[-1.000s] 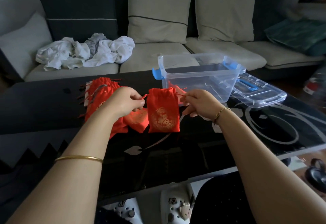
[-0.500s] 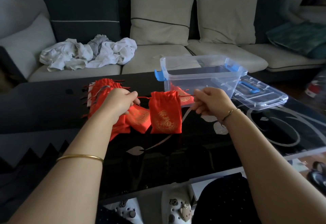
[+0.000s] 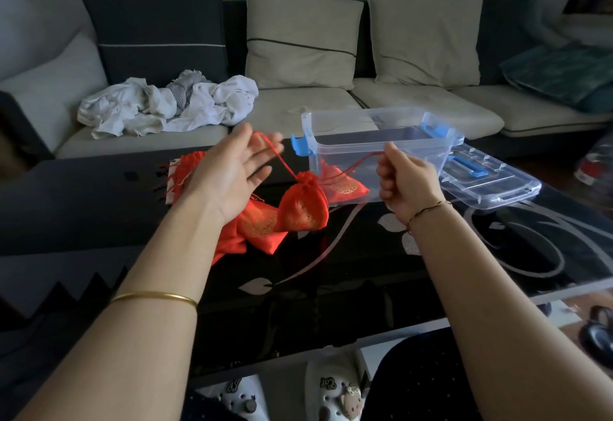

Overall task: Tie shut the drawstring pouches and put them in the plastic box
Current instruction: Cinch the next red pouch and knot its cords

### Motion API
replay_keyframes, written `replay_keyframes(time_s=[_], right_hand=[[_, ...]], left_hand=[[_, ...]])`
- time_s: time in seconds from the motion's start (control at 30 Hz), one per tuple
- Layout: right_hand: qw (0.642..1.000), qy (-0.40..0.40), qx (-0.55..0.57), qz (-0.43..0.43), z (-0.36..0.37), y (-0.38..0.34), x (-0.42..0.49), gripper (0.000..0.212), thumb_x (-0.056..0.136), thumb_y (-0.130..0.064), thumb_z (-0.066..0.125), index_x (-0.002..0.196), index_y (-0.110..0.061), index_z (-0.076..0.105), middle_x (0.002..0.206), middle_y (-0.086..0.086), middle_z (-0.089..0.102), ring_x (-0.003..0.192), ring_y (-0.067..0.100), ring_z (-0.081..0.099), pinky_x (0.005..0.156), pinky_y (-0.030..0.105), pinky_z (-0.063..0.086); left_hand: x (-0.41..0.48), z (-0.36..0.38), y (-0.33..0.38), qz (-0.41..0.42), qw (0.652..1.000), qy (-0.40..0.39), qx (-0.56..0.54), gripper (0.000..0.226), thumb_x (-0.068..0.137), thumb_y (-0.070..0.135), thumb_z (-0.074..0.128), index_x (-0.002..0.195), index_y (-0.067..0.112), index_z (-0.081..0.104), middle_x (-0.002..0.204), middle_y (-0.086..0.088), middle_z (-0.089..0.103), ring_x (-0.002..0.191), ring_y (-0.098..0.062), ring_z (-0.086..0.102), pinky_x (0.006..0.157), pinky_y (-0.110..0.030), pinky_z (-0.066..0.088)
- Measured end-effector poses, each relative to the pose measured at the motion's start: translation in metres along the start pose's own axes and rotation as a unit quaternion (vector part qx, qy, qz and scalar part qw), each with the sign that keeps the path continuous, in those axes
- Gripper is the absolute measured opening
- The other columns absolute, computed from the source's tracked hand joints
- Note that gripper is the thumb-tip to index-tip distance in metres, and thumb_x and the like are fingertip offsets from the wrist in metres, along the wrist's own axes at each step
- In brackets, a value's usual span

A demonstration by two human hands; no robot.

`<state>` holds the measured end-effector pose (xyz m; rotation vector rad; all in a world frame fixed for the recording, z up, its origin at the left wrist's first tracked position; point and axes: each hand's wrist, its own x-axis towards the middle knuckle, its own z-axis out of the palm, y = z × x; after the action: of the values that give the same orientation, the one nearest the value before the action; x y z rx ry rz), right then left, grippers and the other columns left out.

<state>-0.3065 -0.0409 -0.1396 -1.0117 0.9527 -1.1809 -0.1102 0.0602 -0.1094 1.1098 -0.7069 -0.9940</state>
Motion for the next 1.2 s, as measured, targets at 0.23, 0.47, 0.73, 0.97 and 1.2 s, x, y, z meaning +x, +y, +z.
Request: replay_keyframes(time_s=[0.23, 0.47, 0.73, 0.97, 1.2], right_hand=[[0.962, -0.086, -0.147, -0.212, 0.037, -0.022, -0.032, 0.034, 0.093, -0.024, 0.054, 0.061, -0.014, 0.059, 0.058, -0.006, 0.056, 0.050, 0.001, 0.047, 0.052, 0.014, 0.040], [0.952, -0.114, -0.173, -0.226, 0.047, -0.020, -0.032, 0.038, 0.095, -0.028, 0.051, 0.060, -0.013, 0.058, 0.061, -0.002, 0.058, 0.059, 0.011, 0.051, 0.059, 0.023, 0.043], [0.953, -0.185, -0.239, -0.029, 0.036, -0.008, -0.028, 0.037, 0.099, -0.031, 0.038, 0.079, -0.006, 0.057, 0.069, 0.008, 0.054, 0.064, 0.020, 0.045, 0.058, 0.027, 0.038], [0.950, -0.225, -0.213, 0.016, 0.027, -0.012, -0.026, 0.034, 0.096, -0.024, 0.047, 0.064, -0.013, 0.049, 0.060, 0.003, 0.048, 0.053, 0.013, 0.043, 0.052, 0.021, 0.037], [0.918, -0.184, -0.349, -0.036, 0.031, -0.001, -0.019, 0.020, 0.092, -0.014, 0.048, 0.078, -0.006, 0.060, 0.078, 0.012, 0.060, 0.069, 0.020, 0.055, 0.061, 0.027, 0.045]], left_hand=[[-0.008, 0.029, -0.008, 0.046, 0.968, -0.104, 0.223, 0.007, 0.086, 0.008, 0.063, 0.089, 0.012, 0.068, 0.084, -0.004, 0.065, 0.071, -0.010, 0.056, 0.072, -0.019, 0.048], [-0.009, 0.039, -0.012, 0.069, 0.942, -0.108, 0.310, 0.009, 0.081, 0.015, 0.071, 0.073, 0.014, 0.070, 0.069, -0.010, 0.058, 0.056, -0.014, 0.047, 0.067, -0.032, 0.041], [-0.006, 0.038, -0.017, 0.042, 0.963, -0.120, 0.238, 0.007, 0.086, 0.010, 0.064, 0.080, 0.013, 0.067, 0.062, 0.009, 0.064, 0.056, -0.004, 0.051, 0.059, -0.018, 0.045], [-0.007, 0.037, -0.017, 0.054, 0.975, -0.068, 0.204, 0.014, 0.089, 0.003, 0.059, 0.078, 0.012, 0.062, 0.066, 0.003, 0.069, 0.053, -0.003, 0.060, 0.051, -0.015, 0.049], [-0.008, 0.039, -0.016, 0.086, 0.949, -0.089, 0.289, 0.019, 0.082, -0.006, 0.061, 0.075, 0.012, 0.059, 0.079, -0.011, 0.066, 0.061, -0.010, 0.057, 0.064, -0.021, 0.049]])
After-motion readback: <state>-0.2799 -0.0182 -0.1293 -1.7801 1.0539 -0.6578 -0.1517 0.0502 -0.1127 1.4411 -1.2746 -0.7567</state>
